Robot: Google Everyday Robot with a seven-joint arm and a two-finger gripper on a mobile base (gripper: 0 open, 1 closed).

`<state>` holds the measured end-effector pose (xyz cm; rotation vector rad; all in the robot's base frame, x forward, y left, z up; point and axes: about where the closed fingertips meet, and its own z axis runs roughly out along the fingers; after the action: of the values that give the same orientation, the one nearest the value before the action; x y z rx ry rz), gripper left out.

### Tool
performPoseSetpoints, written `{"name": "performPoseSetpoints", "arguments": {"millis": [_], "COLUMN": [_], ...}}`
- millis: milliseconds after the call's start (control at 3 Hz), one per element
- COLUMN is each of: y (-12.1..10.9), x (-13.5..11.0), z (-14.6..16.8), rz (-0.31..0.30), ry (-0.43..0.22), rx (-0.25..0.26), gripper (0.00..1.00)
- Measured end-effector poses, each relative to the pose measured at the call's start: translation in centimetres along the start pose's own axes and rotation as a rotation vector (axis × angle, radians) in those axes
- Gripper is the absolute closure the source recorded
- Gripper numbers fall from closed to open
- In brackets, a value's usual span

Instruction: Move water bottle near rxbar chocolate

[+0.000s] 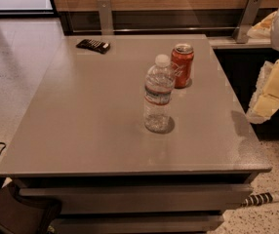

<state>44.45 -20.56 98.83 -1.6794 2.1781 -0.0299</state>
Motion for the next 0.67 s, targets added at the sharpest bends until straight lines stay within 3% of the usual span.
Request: {"name": "performPoseSetpoints", "arguments": {"millis": [333, 667], "y": [-0.4, -0.1], "x": [-0.1, -1.6], "z": [0.8, 1.9], "rz": [0.06, 0.129], "ry": [-0.132, -0.365], "rx": [-0.022, -0.019], "gripper": [0.0, 0.0]}}
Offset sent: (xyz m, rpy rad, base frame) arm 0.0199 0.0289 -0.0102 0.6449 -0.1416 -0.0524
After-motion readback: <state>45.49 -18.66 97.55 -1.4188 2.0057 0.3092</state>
